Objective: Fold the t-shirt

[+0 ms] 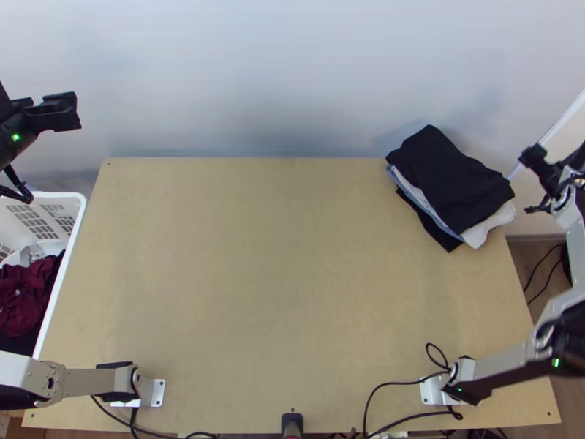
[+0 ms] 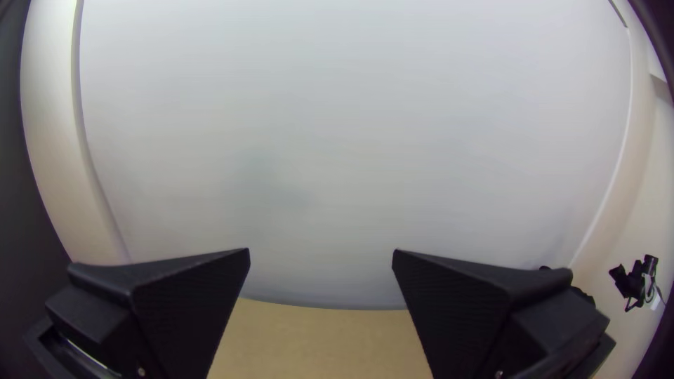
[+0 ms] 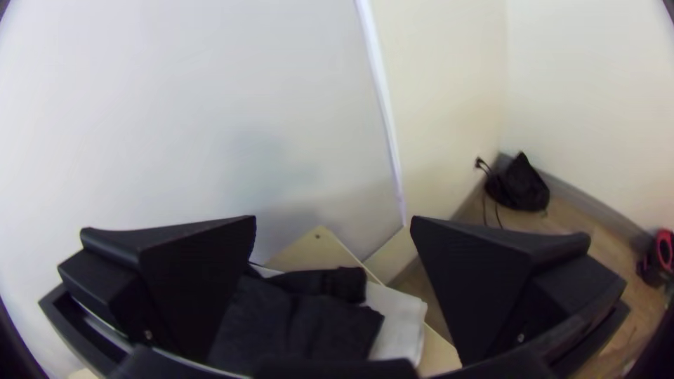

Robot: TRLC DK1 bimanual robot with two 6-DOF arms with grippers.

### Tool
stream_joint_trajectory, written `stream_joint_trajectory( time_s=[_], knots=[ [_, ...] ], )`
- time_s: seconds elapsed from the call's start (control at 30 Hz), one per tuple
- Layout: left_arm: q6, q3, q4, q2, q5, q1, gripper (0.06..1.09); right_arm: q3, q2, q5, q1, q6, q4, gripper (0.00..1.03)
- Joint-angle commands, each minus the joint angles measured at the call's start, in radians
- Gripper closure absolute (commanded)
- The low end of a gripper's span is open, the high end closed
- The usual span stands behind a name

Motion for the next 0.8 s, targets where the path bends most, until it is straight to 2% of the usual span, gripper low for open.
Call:
stream_joint_trajectory(
  time_s=[0.0, 0.07, 0.13, 0.27, 0.37, 0.57, 0.77],
  knots=[
    [0.01, -0.01, 0.014, -0.034, -0.004, -0.003, 0.1, -0.086, -0.088, 0.005, 0.118, -0.127, 0.03, 0.03],
    [0.01, -0.01, 0.014, -0.036, -0.004, -0.003, 0.1, -0.16, -0.121, 0.008, 0.186, -0.208, 0.096, 0.03],
    [0.01, -0.01, 0.014, -0.036, -0.004, -0.003, 0.1, -0.212, -0.128, 0.028, 0.229, -0.245, 0.139, 0.03],
    [0.01, -0.008, 0.014, -0.041, -0.006, 0.001, 0.1, -0.281, -0.069, 0.071, 0.25, -0.262, 0.241, 0.03],
    [0.011, -0.007, 0.014, -0.045, -0.006, 0.006, 0.1, -0.273, 0.042, 0.081, 0.212, -0.245, 0.255, 0.03],
    [0.016, -0.005, 0.014, -0.053, -0.006, 0.009, 0.1, -0.243, 0.197, 0.097, 0.115, -0.146, 0.303, 0.03],
    [0.02, -0.004, 0.014, -0.053, -0.006, 0.007, 0.1, -0.201, 0.197, 0.16, 0.061, -0.079, 0.297, 0.03]
  ],
)
